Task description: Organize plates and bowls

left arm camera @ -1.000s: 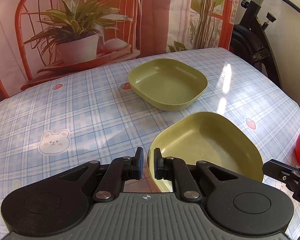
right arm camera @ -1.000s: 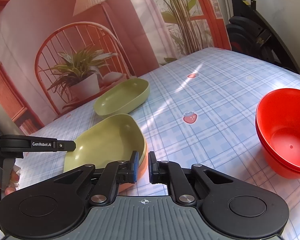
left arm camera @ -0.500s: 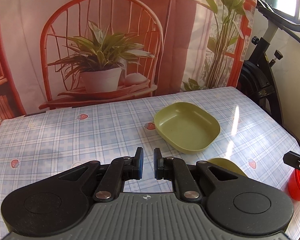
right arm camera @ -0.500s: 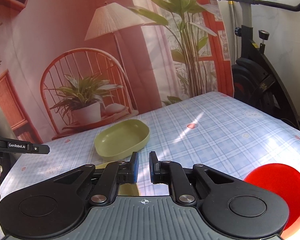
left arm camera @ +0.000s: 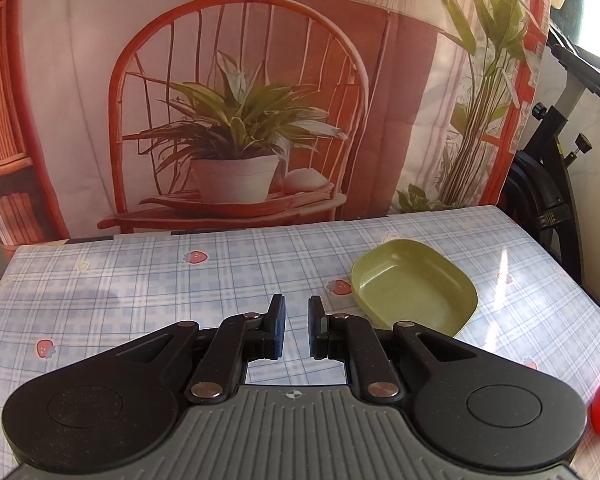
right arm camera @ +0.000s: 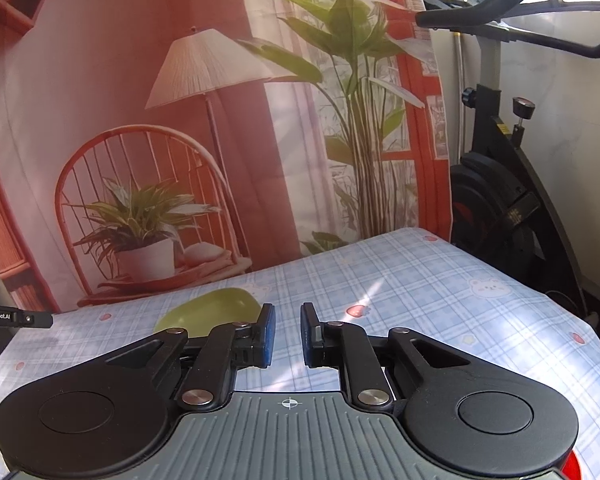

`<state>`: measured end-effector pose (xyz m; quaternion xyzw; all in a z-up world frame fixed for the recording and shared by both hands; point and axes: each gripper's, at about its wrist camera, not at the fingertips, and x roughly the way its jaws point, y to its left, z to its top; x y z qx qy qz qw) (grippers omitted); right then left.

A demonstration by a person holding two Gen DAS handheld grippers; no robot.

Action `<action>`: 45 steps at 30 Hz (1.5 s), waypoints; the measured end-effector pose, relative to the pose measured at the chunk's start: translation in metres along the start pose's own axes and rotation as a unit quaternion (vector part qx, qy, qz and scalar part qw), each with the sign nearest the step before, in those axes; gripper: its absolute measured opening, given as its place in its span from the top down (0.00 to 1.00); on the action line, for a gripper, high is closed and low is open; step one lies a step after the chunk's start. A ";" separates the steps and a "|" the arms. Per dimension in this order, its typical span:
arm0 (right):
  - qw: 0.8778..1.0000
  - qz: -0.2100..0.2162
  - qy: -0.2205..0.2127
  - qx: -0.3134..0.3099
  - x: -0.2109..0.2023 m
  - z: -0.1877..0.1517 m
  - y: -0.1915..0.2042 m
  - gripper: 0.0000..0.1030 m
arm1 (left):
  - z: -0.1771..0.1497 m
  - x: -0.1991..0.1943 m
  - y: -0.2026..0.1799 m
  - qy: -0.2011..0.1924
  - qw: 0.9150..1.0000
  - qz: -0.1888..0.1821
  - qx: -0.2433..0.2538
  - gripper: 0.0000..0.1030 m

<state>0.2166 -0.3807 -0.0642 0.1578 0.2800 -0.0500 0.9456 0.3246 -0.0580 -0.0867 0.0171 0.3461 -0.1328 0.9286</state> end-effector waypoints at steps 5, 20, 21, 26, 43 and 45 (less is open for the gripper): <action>1.000 0.006 0.020 -0.002 0.021 0.003 0.006 0.87 | 0.002 0.027 -0.015 0.013 1.000 -0.020 0.007 0.86; 0.991 0.004 0.118 -0.058 0.146 0.010 0.031 0.83 | 0.007 0.132 -0.036 0.061 0.997 -0.054 -0.012 0.64; 0.991 0.003 0.123 -0.058 0.153 0.009 0.031 0.83 | 0.005 0.138 -0.036 0.063 0.996 -0.054 -0.013 0.64; 0.987 -0.001 0.150 -0.049 0.182 0.003 0.029 0.83 | 0.000 0.151 -0.033 0.073 0.995 -0.068 -0.028 0.65; 0.985 0.001 0.173 -0.012 0.195 -0.007 0.024 0.91 | -0.006 0.160 -0.039 0.090 0.992 -0.089 -0.026 0.82; 0.985 0.005 0.170 -0.008 0.190 -0.006 0.025 0.91 | -0.005 0.154 -0.039 0.086 0.992 -0.085 -0.022 0.82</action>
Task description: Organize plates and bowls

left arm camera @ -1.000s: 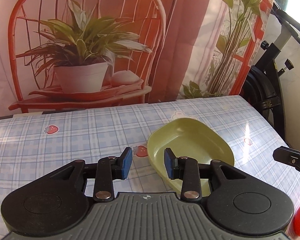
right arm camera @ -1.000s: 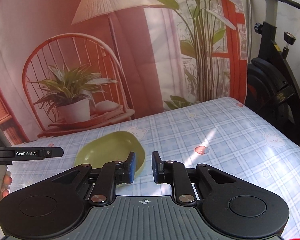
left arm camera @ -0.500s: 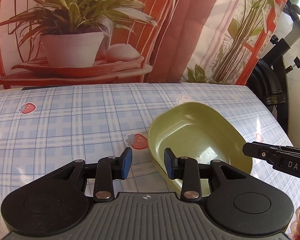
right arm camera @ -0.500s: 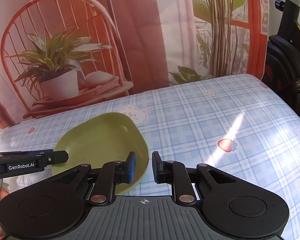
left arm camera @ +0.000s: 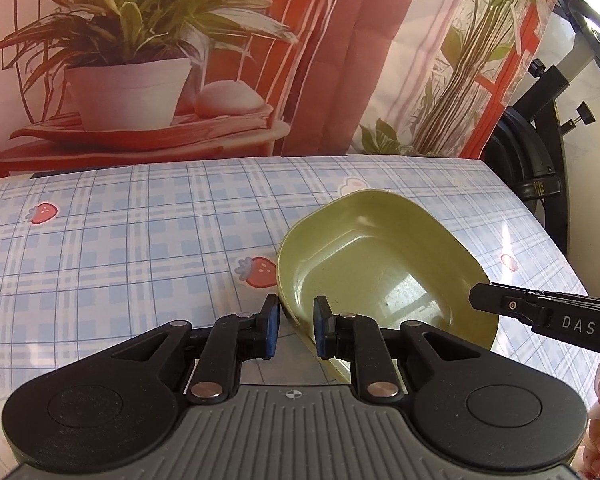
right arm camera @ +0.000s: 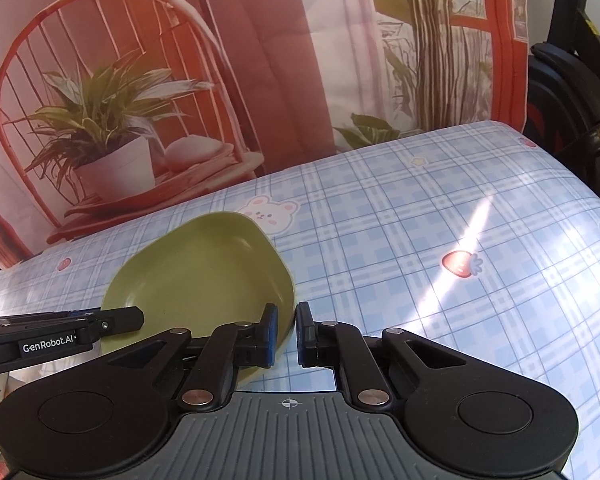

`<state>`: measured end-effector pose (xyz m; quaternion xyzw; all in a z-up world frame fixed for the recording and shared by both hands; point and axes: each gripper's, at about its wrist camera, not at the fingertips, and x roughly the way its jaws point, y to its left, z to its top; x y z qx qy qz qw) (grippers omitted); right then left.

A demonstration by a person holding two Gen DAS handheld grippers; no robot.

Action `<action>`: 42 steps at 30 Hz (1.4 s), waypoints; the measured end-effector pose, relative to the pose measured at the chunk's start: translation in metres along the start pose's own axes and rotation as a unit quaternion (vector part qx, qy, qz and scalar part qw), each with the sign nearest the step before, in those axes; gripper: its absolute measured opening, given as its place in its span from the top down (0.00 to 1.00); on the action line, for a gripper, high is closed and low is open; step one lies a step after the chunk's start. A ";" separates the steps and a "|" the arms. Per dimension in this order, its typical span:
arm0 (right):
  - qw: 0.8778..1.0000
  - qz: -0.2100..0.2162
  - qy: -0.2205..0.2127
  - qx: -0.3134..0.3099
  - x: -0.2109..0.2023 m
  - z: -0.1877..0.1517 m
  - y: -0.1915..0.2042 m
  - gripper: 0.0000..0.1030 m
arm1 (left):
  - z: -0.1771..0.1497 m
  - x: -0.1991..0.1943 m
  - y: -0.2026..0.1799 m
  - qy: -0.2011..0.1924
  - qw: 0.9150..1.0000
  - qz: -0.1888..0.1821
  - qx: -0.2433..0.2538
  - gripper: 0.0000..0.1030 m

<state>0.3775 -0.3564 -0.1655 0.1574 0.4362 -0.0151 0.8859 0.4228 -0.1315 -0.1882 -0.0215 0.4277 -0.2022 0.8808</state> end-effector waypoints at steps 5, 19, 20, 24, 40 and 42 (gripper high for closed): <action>1.000 0.009 -0.013 0.004 -0.019 -0.002 0.005 0.91 | 0.000 -0.022 -0.006 -0.017 1.000 0.010 0.012 0.82; 0.998 0.025 -0.052 0.008 -0.090 -0.023 0.017 0.91 | -0.015 -0.091 -0.022 -0.041 0.999 0.016 0.032 0.82; 0.998 0.026 -0.053 0.010 -0.095 -0.026 0.017 0.91 | -0.017 -0.095 -0.024 -0.042 0.999 0.015 0.032 0.82; 0.998 0.028 -0.055 0.016 -0.107 -0.039 0.017 0.91 | -0.028 -0.107 -0.027 -0.042 0.999 0.015 0.030 0.82; 0.995 0.037 -0.082 0.050 -0.142 -0.082 0.009 0.91 | -0.057 -0.132 -0.041 -0.040 0.998 0.014 0.045 0.82; 0.994 0.038 -0.084 0.053 -0.145 -0.086 0.008 0.91 | -0.059 -0.134 -0.043 -0.039 0.998 0.014 0.047 0.82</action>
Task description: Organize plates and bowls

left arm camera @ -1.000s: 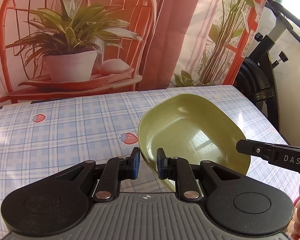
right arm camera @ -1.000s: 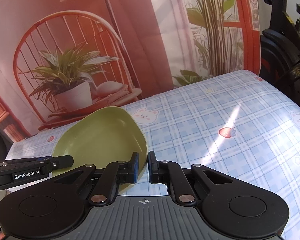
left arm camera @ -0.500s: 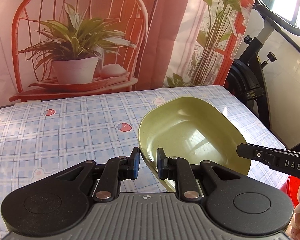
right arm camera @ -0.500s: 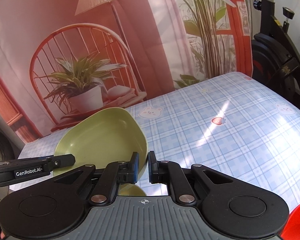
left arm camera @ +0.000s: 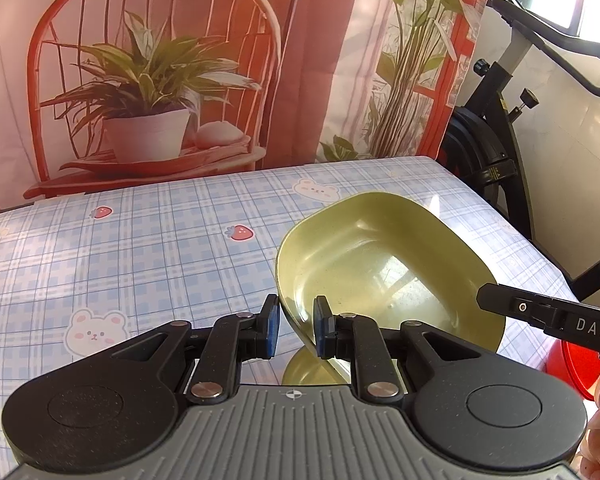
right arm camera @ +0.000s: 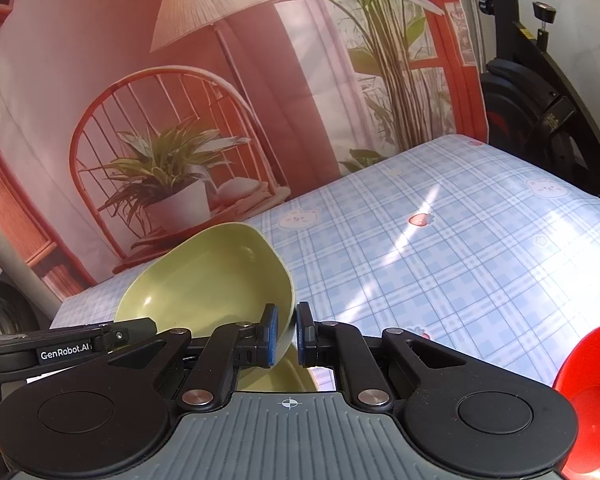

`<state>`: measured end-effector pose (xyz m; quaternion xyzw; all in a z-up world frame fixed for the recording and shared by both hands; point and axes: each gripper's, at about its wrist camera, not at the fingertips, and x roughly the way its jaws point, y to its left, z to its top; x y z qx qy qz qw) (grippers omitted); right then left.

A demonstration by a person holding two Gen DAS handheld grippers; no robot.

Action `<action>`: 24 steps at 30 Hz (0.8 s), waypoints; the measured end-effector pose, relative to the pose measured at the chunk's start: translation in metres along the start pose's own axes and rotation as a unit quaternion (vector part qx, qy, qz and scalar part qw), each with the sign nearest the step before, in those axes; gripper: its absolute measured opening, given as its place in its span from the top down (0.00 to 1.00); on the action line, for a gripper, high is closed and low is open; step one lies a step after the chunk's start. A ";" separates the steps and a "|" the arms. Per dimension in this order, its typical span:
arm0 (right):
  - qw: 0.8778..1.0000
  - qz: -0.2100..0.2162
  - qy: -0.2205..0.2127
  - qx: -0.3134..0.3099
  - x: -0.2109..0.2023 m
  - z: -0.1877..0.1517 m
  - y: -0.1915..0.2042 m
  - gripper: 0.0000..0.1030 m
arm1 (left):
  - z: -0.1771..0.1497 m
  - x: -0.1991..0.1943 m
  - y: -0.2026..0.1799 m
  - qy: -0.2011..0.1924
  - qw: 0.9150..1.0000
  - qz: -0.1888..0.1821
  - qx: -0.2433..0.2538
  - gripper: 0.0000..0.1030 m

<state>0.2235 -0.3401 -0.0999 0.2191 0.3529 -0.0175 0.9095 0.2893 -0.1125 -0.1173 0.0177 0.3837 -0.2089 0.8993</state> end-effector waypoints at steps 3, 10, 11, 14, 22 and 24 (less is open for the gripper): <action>1.000 0.003 -0.001 0.003 -0.003 -0.003 -0.002 0.91 | -0.002 -0.002 -0.001 0.000 1.000 0.000 0.001 0.82; 1.000 -0.003 -0.001 -0.006 -0.013 -0.014 -0.003 0.91 | -0.009 -0.005 -0.006 0.002 1.000 -0.002 0.001 0.82; 1.000 -0.003 0.000 -0.008 -0.014 -0.017 -0.003 0.91 | -0.011 -0.005 -0.007 0.004 1.000 0.000 0.003 0.82; 1.000 -0.007 -0.001 -0.017 -0.018 -0.024 -0.002 0.91 | -0.016 -0.005 -0.008 0.011 1.000 0.002 0.006 0.82; 1.000 -0.002 0.014 -0.015 -0.018 -0.045 -0.007 0.91 | -0.026 -0.003 -0.010 0.023 1.000 0.013 0.014 0.82; 1.000 -0.001 0.016 -0.013 -0.018 -0.048 -0.007 0.90 | -0.027 -0.003 -0.012 0.025 0.999 0.017 0.017 0.82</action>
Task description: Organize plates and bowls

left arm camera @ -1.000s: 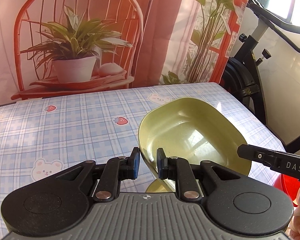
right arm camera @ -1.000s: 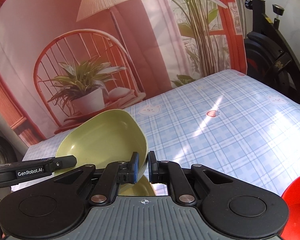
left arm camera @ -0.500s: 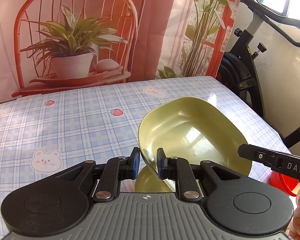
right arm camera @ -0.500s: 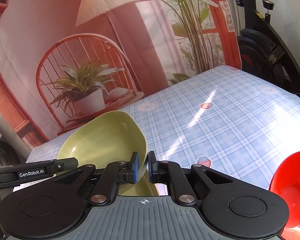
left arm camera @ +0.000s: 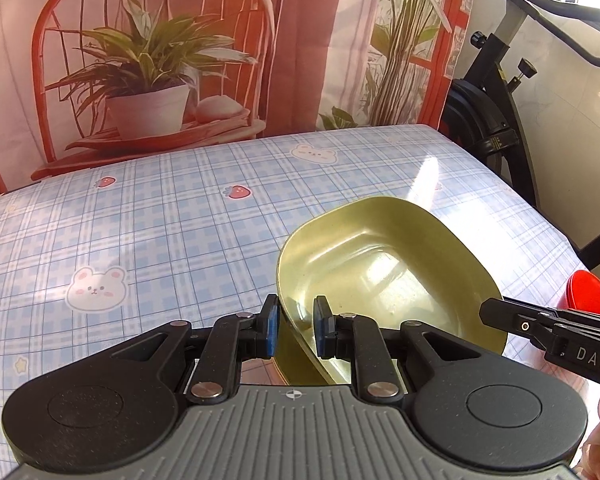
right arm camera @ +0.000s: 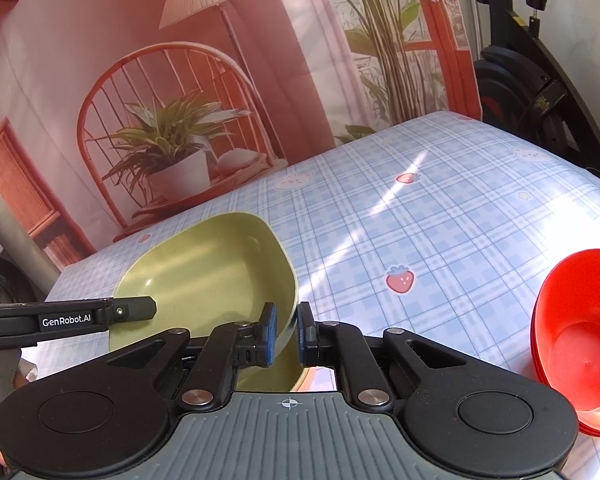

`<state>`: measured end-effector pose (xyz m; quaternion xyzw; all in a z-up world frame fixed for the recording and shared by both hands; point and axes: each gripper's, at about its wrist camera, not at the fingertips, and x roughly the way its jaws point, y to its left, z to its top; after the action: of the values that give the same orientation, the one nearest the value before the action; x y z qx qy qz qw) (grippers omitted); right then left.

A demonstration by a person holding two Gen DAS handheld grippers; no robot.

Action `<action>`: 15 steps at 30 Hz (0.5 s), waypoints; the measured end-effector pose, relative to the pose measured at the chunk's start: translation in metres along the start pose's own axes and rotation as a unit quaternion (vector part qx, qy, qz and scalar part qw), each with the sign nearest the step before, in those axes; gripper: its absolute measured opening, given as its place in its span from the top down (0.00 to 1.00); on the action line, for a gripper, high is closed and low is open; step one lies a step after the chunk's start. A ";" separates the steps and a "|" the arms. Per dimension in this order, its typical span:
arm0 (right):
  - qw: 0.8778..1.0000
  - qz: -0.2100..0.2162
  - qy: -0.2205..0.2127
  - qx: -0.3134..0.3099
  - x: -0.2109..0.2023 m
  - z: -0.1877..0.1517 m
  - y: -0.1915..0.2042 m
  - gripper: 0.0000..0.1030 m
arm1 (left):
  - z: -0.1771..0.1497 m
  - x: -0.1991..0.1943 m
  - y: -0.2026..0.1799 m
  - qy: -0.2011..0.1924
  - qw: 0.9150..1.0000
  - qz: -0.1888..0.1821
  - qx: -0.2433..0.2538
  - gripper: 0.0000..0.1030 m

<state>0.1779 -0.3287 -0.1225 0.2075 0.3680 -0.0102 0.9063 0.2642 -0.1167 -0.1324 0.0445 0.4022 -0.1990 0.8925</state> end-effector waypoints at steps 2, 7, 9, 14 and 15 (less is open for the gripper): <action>1.000 0.003 0.001 0.002 -0.001 -0.003 0.000 0.90 | -0.002 0.000 -0.001 0.002 1.000 0.004 0.003 0.82; 1.000 0.009 0.004 0.005 -0.001 -0.008 -0.003 0.90 | -0.006 0.000 -0.001 0.007 1.000 0.008 0.010 0.82; 1.000 0.011 0.006 0.006 0.000 -0.009 -0.004 0.90 | -0.008 0.000 -0.002 0.005 1.000 0.013 0.016 0.82; 1.000 0.013 0.008 0.004 0.003 -0.011 -0.004 0.90 | -0.011 0.001 -0.003 0.007 1.000 0.020 0.022 0.82; 1.000 0.013 0.008 0.003 0.003 -0.012 -0.004 0.90 | -0.012 0.002 -0.003 0.008 1.000 0.021 0.021 0.82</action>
<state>0.1717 -0.3272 -0.1335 0.2148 0.3727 0.0018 0.9028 0.2559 -0.1175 -0.1412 0.0734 0.4037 -0.1887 0.8922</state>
